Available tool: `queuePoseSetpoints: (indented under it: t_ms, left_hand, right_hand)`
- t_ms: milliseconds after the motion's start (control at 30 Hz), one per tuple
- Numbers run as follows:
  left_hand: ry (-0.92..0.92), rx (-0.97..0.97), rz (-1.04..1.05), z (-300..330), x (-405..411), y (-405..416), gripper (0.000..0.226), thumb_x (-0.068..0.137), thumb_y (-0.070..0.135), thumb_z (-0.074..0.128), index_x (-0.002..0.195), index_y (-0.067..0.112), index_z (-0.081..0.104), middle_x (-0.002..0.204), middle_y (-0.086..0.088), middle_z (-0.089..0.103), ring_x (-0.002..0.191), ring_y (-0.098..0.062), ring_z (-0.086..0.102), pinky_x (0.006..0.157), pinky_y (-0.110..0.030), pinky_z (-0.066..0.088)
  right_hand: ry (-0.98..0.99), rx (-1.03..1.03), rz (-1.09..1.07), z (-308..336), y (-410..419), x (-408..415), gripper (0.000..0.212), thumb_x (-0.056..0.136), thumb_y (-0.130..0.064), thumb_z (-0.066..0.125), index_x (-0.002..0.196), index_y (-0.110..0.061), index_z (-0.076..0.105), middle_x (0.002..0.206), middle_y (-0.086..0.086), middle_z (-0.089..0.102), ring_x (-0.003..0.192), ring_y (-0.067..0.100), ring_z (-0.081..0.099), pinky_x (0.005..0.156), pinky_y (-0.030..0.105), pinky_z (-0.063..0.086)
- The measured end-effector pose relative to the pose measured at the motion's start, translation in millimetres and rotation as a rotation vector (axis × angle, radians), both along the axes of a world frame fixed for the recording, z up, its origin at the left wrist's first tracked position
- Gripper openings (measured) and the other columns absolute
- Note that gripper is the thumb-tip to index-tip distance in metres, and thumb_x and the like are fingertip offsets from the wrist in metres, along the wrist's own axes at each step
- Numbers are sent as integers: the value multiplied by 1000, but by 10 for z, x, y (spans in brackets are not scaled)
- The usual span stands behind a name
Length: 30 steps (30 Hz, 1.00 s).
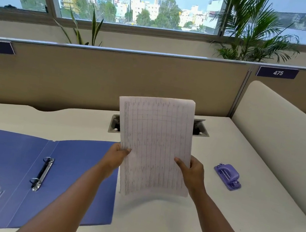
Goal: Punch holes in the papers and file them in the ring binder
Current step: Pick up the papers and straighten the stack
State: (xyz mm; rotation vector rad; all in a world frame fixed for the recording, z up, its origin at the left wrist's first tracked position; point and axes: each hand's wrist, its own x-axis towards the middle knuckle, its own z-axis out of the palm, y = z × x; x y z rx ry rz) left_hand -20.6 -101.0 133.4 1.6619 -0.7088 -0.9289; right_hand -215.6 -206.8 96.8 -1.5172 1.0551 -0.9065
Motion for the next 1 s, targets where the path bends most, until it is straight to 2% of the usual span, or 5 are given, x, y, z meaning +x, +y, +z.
queuePoseSetpoints:
  t_ms: [167,367,567,733,1000]
  left_hand:
    - [81,78,-1,-45,64,-110,36,96,10,43,131,2,47,129,-18,57,117,-34,55,93,-45,47]
    - [247,86,-6,-189,-89,-273,37,95,14,46,131,3,46,121,-16,58,108,-31,55,95,-49,44]
    - [298,84,78,-435,-355,-470,39,98,20,40,136,8,43,132,-17,54,119,-36,52,89,-45,44]
    - [273,159,129,-680,-417,-656,40,99,18,37,138,6,39,135,-18,51,122,-37,50,95,-47,43]
    - [342,281,182,-1007,-434,-752,45,97,19,43,139,3,38,139,-18,47,126,-36,46,107,-49,38]
  right_hand:
    - [18,121,-7,-34,-104,-165,19,89,-22,58,95,-6,67,90,8,66,74,20,64,57,18,49]
    - [79,202,-80,-187,-204,-294,22,88,-19,60,94,0,69,88,9,66,82,29,63,67,28,52]
    - [205,232,-149,-414,-282,-375,27,85,-22,63,62,-10,57,69,6,59,69,22,54,60,27,41]
    - [355,174,-144,-525,-348,-436,18,88,-27,60,88,-10,64,90,8,66,85,26,62,71,28,43]
    - [666,101,-118,-696,-377,-401,46,96,-36,42,134,-11,46,133,11,56,121,27,54,100,35,43]
